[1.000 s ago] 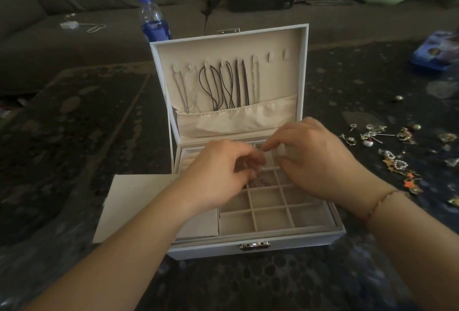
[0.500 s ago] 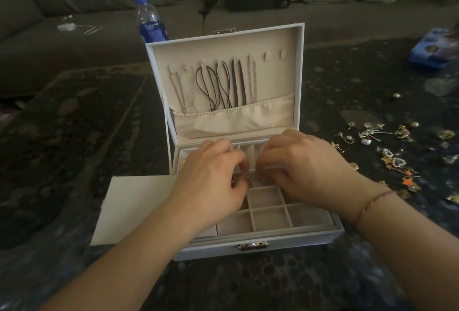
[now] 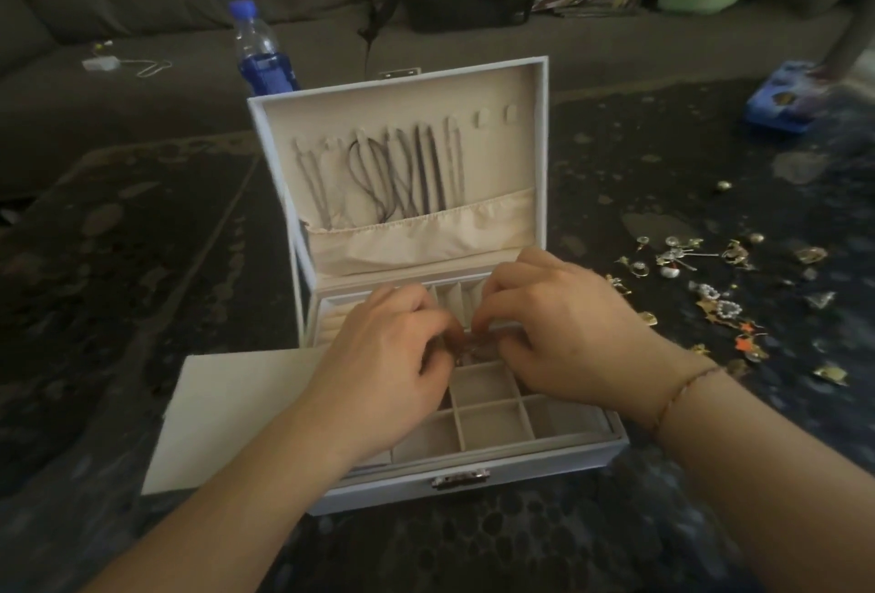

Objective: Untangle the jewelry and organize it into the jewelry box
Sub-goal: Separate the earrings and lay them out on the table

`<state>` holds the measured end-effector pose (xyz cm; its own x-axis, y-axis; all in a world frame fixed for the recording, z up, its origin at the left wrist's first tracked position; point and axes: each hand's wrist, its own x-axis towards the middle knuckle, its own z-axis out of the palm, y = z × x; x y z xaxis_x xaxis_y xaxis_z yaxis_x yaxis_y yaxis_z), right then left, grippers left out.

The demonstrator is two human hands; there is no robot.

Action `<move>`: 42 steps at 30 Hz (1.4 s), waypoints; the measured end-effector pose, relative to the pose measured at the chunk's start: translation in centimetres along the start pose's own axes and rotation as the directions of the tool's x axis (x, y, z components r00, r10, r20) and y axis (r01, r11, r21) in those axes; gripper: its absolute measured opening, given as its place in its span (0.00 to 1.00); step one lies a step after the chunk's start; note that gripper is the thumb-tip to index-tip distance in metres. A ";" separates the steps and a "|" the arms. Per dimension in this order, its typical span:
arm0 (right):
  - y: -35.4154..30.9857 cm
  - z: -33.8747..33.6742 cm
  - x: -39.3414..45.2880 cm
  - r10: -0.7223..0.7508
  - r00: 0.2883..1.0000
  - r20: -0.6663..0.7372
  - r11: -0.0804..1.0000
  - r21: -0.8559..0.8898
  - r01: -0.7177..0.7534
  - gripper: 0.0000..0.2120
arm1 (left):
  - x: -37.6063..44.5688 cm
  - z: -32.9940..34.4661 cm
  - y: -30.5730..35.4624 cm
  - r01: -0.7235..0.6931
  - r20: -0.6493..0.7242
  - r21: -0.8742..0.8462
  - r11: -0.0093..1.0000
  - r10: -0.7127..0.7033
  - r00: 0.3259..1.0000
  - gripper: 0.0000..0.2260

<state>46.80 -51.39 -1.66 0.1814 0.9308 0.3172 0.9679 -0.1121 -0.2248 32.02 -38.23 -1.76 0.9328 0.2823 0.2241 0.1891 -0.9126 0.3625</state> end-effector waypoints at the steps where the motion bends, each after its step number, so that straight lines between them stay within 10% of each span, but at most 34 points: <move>1: 0.0 -0.1 -0.2 -0.001 1.000 -0.019 1.000 -0.004 0.001 0.15 | 0.0 0.1 -0.1 -0.014 0.003 0.015 1.000 0.013 1.000 0.08; 12: 4.7 -4.8 -4.3 0.296 0.939 -0.176 0.945 0.198 -0.261 0.09 | 4.0 1.6 5.5 -0.142 -0.131 -0.036 0.989 0.136 0.982 0.05; 23: 13.8 -7.9 -14.4 0.838 0.544 0.034 0.537 0.119 -0.835 0.12 | 13.5 7.6 12.9 -0.181 0.204 0.016 0.983 0.174 0.963 0.11; 33: 13.4 -4.3 -11.8 0.835 0.549 -0.037 0.545 -0.082 -0.834 0.13 | 17.9 11.0 13.5 -0.071 0.309 0.061 0.996 0.049 0.950 0.19; 42: 14.2 -5.1 -12.2 0.846 0.530 0.055 0.530 0.002 -0.848 0.03 | 18.8 12.1 14.5 -0.250 0.337 0.141 0.958 0.191 0.922 0.14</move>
<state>59.17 -66.15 -4.05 0.9058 0.4174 -0.0731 0.3592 -0.8479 -0.3899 56.02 -49.75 -3.24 0.9995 -0.0137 -0.0293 -0.0087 -0.9864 0.1642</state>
